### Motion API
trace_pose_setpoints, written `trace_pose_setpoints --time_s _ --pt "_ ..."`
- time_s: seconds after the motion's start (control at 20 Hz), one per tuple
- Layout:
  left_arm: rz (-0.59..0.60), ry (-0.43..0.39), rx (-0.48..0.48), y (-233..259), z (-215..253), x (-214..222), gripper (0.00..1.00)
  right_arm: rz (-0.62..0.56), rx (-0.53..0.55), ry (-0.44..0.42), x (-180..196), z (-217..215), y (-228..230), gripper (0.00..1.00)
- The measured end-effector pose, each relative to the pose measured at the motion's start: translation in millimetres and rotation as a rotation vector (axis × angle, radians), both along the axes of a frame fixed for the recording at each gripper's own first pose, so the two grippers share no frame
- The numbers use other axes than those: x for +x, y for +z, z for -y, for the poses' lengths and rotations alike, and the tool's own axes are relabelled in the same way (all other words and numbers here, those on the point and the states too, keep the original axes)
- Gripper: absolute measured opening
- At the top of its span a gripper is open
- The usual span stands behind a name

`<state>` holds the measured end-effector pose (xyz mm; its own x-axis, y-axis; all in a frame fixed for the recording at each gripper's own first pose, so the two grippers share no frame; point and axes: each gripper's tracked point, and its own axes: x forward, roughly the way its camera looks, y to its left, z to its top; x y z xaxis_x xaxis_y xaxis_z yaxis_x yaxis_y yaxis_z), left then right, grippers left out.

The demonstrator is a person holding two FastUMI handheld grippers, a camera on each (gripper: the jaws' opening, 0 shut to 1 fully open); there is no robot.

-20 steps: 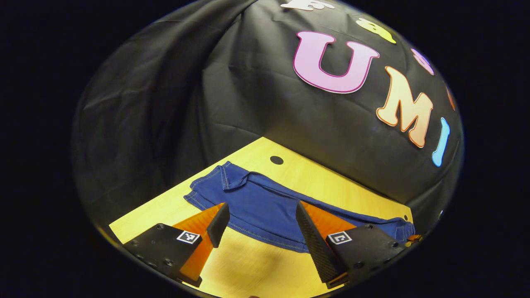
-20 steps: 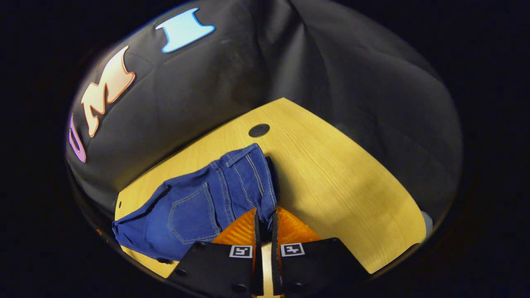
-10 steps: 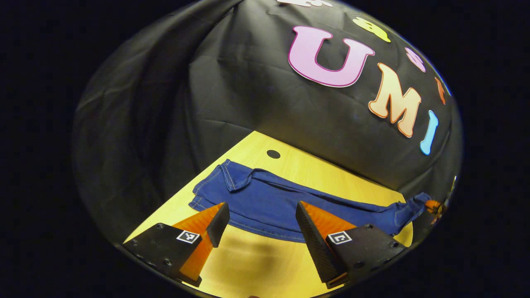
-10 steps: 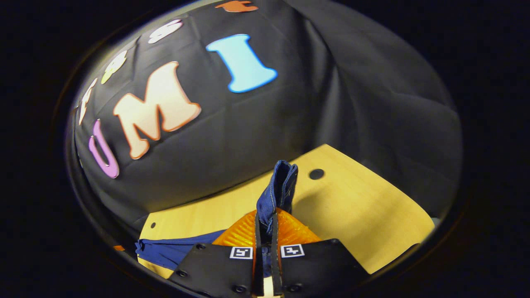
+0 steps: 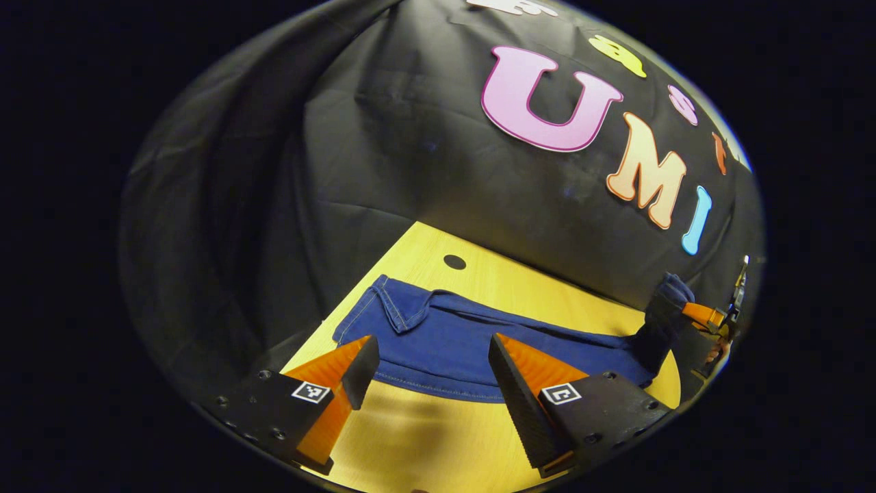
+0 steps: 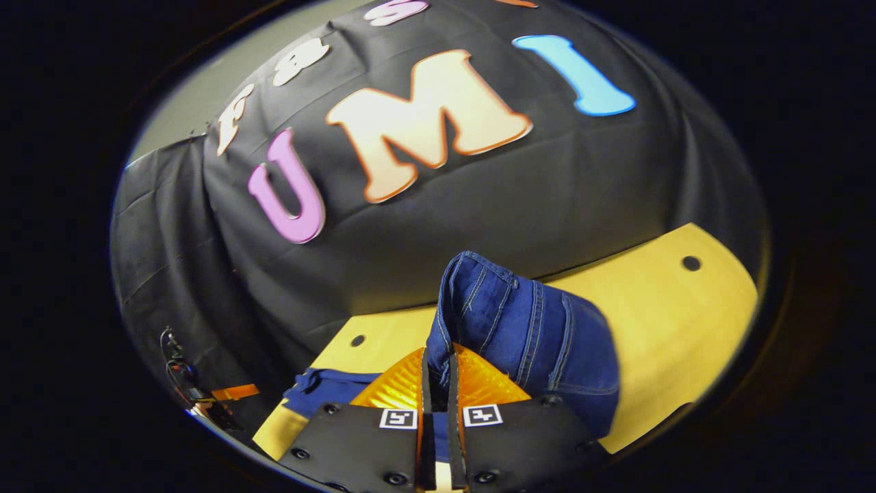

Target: Grasp the waist and the cuffs of the jeans and fold them to make the two legs overlap; first hold the waist and fold one-third of the jeans toward the cuffs, then hold the cuffs and fold the remaining one-third in the same direction to finish folding.

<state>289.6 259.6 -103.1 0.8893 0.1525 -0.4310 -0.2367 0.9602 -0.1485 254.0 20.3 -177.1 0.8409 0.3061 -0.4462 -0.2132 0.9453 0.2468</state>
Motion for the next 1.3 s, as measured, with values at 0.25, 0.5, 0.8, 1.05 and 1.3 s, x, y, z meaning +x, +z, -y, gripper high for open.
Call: trace_pose_setpoints --time_s 0.25,0.5,0.8,1.05,1.3 --pt "-0.002 0.006 -0.032 -15 -8 6 0.96 -0.091 0.114 0.170 -17 -94 -60 0.10" --pt "-0.002 0.010 -0.014 -19 -15 12 0.96 -0.235 0.054 0.183 -28 -123 -148 0.10" --pt "-0.067 0.109 0.071 -43 -74 24 0.96 -0.291 -0.037 0.211 -48 -128 -201 0.07" --pt "-0.112 0.166 0.005 -67 -99 34 0.97 -0.274 -0.051 0.231 -49 -127 -202 0.10" --pt "-0.142 0.190 -0.002 -83 -111 42 0.96 -0.280 -0.037 0.234 -48 -126 -203 0.11"
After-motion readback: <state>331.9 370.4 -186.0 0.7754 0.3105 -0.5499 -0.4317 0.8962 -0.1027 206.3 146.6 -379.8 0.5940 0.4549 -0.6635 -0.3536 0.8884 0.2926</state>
